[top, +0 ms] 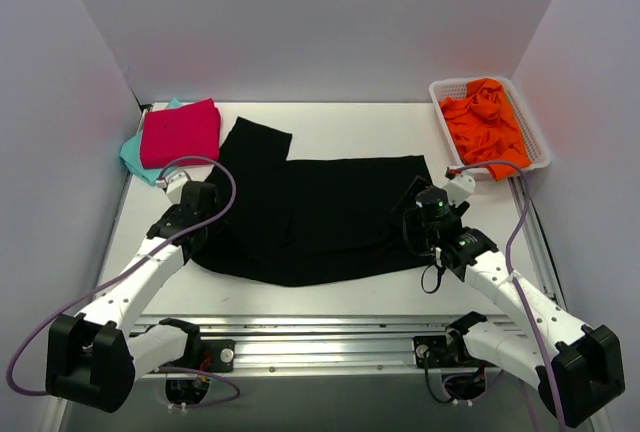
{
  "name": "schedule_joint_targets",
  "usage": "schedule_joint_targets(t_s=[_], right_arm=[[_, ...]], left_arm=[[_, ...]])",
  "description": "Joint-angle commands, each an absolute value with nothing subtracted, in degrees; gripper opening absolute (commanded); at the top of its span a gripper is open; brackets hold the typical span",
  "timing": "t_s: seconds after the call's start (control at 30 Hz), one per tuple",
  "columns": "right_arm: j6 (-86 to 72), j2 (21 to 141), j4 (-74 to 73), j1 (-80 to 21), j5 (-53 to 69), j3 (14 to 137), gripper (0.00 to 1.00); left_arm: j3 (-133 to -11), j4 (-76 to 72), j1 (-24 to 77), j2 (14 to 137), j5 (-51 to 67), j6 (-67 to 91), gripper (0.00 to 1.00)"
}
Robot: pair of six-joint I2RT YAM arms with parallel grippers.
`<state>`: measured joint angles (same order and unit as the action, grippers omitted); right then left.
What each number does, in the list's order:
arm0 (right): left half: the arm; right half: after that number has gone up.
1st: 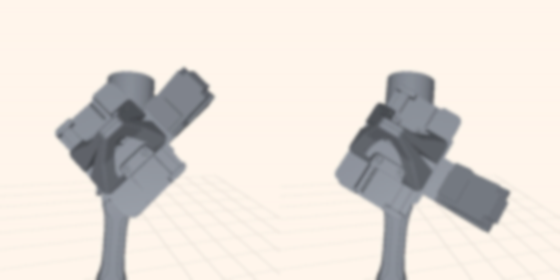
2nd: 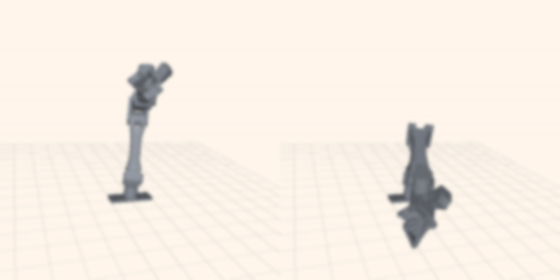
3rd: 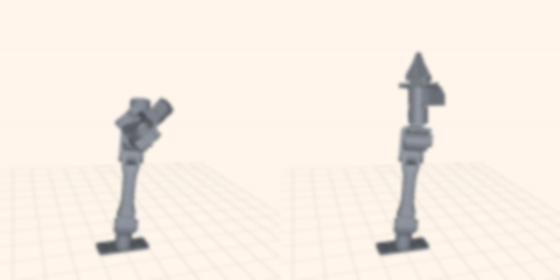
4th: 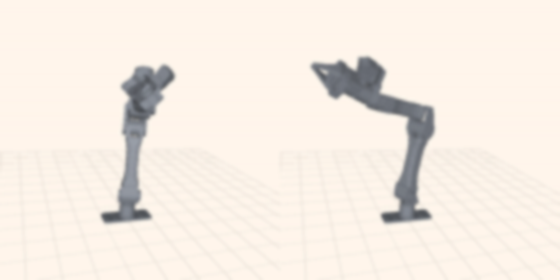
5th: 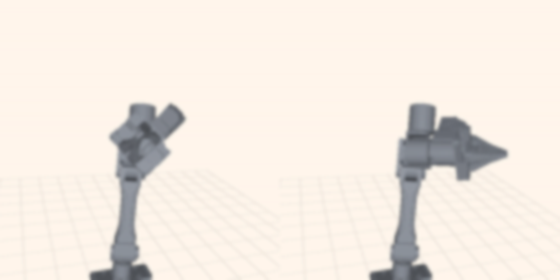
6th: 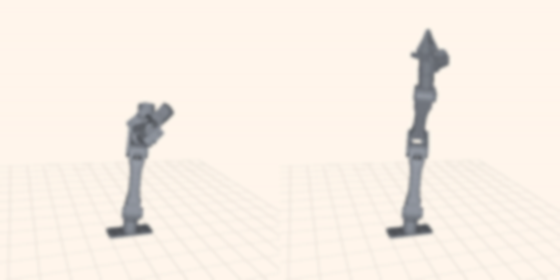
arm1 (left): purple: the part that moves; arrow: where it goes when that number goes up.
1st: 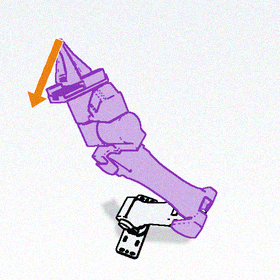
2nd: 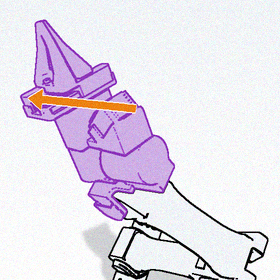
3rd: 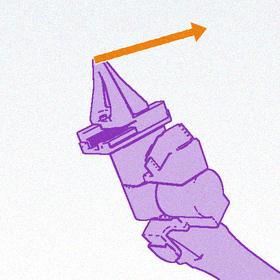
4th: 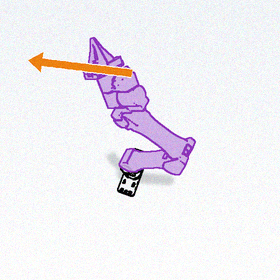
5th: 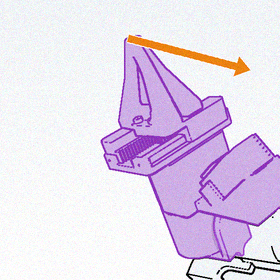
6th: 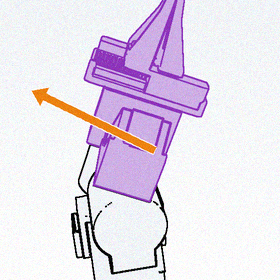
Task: Fold and stack the t-shirts
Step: Fold the tshirt
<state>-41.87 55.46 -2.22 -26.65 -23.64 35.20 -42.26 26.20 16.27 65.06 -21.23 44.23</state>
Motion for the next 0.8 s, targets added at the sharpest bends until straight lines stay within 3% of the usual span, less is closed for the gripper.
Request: schedule_joint_targets(t_s=[0.0,0.4,0.77], right_arm=[[-41.31,55.55,-1.76,-26.46,-23.64,35.42,0.80],[-45.78,64.07,-2.29,-24.70,-25.21,34.19,0.79],[-43.68,69.43,-0.96,-11.52,-21.27,33.66,0.70]], left_arm=[[-40.87,29.71,15.64,63.90,-23.91,45.00,0.95],[-40.35,22.86,15.73,57.84,-22.50,46.40,0.94],[-31.82,9.58,16.26,59.50,-13.10,46.76,0.94]])
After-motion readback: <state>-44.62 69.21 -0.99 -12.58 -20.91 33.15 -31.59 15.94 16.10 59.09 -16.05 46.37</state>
